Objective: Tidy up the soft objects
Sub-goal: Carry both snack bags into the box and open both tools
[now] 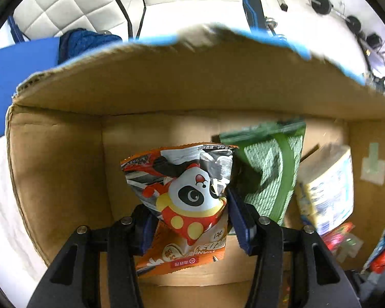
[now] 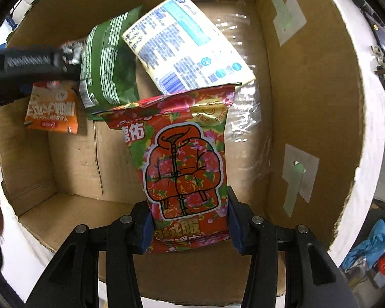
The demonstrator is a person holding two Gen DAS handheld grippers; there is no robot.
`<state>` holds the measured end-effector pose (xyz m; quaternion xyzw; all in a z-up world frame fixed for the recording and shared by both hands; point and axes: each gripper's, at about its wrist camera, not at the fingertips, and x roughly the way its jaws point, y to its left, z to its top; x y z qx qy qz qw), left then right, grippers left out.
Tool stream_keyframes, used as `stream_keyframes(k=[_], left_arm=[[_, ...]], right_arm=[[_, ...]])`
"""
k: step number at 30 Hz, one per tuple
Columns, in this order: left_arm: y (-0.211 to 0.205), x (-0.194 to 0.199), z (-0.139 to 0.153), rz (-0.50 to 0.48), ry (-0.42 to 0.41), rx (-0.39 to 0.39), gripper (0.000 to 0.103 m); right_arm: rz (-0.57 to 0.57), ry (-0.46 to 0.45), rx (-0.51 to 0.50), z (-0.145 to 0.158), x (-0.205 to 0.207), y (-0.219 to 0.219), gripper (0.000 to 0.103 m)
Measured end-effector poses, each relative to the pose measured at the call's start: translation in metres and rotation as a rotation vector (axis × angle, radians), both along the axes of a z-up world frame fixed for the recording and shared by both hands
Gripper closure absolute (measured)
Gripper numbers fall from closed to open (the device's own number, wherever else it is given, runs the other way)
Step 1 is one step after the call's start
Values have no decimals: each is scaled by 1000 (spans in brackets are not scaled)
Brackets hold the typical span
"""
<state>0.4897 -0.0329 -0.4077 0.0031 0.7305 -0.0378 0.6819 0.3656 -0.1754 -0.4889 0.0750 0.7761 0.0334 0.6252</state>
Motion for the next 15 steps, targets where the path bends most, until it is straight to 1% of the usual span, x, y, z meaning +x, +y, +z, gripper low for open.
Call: stream_keyframes(k=[5,8,10,11,13,15], left_arm=[[12,13,-3,-5,21,-1,54],[19,11,-2,25,51,-37,51],[23,12,0,36,54,-59,42],[24,11,4,44,43,-59,40],[24,12,13,54,21,-61,36],[25,9,22,51,13,-68,32]], right_arm=[[8,47,26,-11,-1,-3,52],[0,60,36,-14,-1,-5,51],[-13,60,50,-14,1,-10,45],[-19,59,60,-13,1,-11,43],[-17,44,55,-7,2,-12,36],[4,15,27,2,3,-12,36]])
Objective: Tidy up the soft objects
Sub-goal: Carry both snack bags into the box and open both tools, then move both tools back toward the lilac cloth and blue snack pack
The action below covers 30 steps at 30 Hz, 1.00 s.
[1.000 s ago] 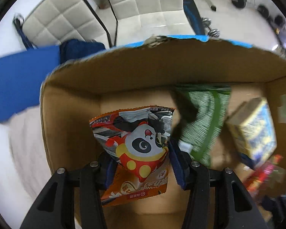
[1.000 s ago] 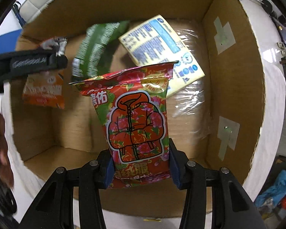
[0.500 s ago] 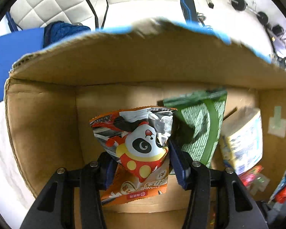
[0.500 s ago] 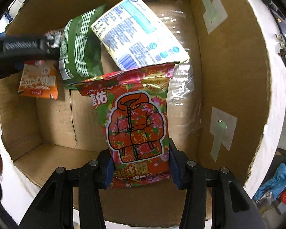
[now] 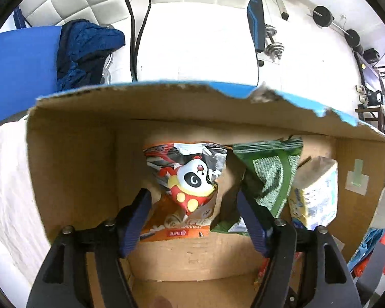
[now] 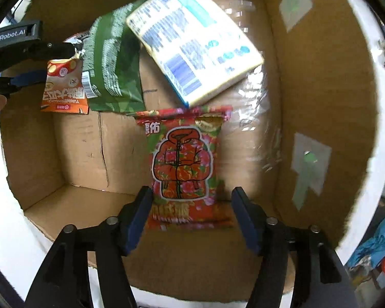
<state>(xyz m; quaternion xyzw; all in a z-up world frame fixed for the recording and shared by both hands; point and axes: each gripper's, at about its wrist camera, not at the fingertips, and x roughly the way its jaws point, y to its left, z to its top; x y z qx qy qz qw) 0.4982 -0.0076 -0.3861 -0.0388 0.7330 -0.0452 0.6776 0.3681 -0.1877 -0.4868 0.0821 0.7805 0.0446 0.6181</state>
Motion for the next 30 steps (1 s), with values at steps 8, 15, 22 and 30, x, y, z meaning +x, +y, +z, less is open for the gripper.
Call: stream_keyframes(k=[8,15,22,30], left_arm=[[1,-22,27,-15,-58,-2,4],[2,-68,63,-43,-139,-29,4],[8,-113,97,-48,-264,-7,4],[16,-167,147,-37,-442,25,4]], right_arm=[[15,-29,17,17,6,8,0],[20,-125,-31,39,6,22,0],[22,-184,-40,66,-1,17,0],[9,-304,-44,110,-39,7,0]])
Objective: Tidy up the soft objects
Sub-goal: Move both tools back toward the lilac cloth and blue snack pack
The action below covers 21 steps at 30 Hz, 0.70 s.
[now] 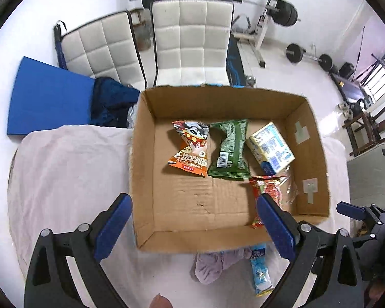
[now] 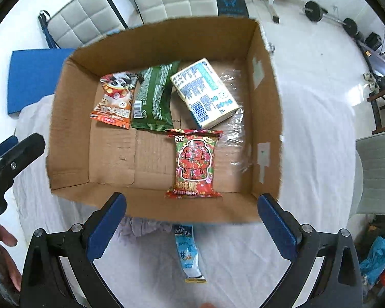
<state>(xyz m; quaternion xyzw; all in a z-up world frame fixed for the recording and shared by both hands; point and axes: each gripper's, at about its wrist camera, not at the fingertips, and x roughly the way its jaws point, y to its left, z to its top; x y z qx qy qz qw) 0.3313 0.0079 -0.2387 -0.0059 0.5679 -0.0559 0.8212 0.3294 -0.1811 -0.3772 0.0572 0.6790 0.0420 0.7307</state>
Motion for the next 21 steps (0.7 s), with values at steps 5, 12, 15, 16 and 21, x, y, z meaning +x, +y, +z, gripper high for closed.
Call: stream_keyframes(k=[5,12,15,16,21], left_arm=[[-2,-34,28,8,-85,24,4],[-5,-65,42,19,-142,57,4],[-9,-73,42,9,-167,97,4],[-9,-75,42,11,-170,101,4],[-6,-84,24,3,-132,125,4]], right_arm=[[-12,-89,-8,33,-27,-11,0],[-14,-177,-5,70,-58,-16,0],[-24,-165,15,75,-67,-18,0],[-22,-164,21,75,-69,-17,0],[-14,-125,18,58,-87,-16,0]])
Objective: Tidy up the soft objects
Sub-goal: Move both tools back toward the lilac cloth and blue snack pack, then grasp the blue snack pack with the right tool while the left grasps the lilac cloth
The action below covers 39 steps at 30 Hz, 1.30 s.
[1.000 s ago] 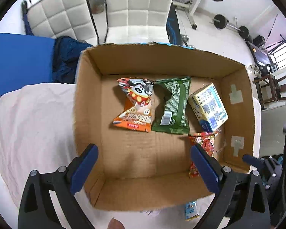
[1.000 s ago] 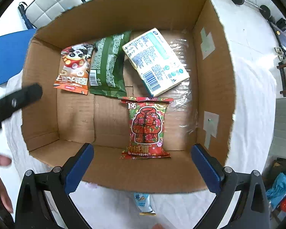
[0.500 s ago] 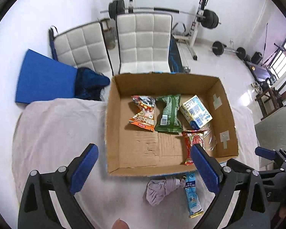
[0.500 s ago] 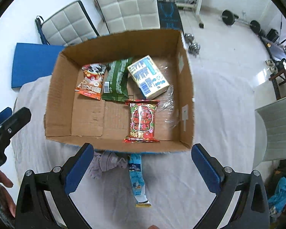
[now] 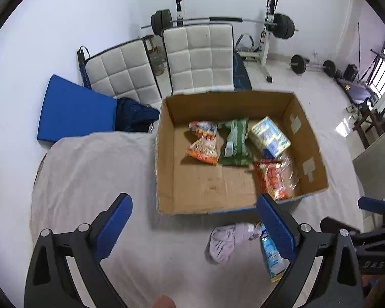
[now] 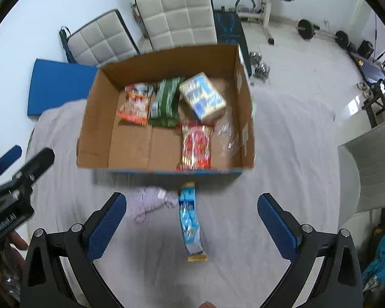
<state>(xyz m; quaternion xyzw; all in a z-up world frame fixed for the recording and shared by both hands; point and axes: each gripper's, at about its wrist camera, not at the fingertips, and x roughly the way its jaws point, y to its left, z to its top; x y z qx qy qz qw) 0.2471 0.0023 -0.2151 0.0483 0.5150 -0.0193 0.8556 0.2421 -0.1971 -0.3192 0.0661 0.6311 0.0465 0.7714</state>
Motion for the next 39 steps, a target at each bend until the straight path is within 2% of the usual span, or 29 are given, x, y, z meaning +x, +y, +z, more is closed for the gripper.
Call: stream_keyframes(k=[2,7,10,11,12,13,15,16,17,20,24,29,31,33,34,36,38,39], left_arm=[[3,-4,-13,3,24,29,4],[4,-16,-63,-1,115,111,4],[-2,-20,-95,-34,176,157,4],[-5,-20,-101,-47,190,166,4],[-7,-18,-110,-62,208,176,4],[-10,-17,-119,-76,227,186,4],[-14,-13,-136,-107,278,181,4],[-16,-10,-143,-122,306,181,4],[-17,-7,-149,-135,328,175,4],[-23,0,-162,-168,370,160,4],[-45,5,-182,-270,425,165,4],[-76,11,-203,-392,453,203,4],[-87,12,-215,-431,483,219,4],[-94,12,-229,-454,529,198,5],[-95,11,-233,-451,544,180,19],[-94,6,-237,-426,562,140,38],[-90,0,-236,-387,561,118,44],[-84,-5,-235,-357,571,86,50]], right_arm=[[4,45,-13,-21,-8,1,0],[7,235,-26,-105,-27,7,0],[-13,374,30,-169,-42,15,0],[-13,374,30,-169,-42,15,0],[-28,406,61,-183,-45,17,2],[-43,422,75,-191,-48,18,9],[-76,454,90,-206,-53,19,33],[-84,478,84,-217,-56,19,57],[-84,478,84,-217,-56,19,65],[-106,452,99,-212,-62,13,71],[-139,455,93,-207,-76,-6,72],[-99,468,40,-204,-94,-23,72],[-79,477,23,-205,-102,-24,72],[-73,489,22,-208,-109,-26,72],[-75,492,26,-208,-107,-27,72],[-78,501,32,-212,-105,-25,72],[-86,504,48,-215,-99,-23,72],[-88,506,53,-215,-98,-24,72]])
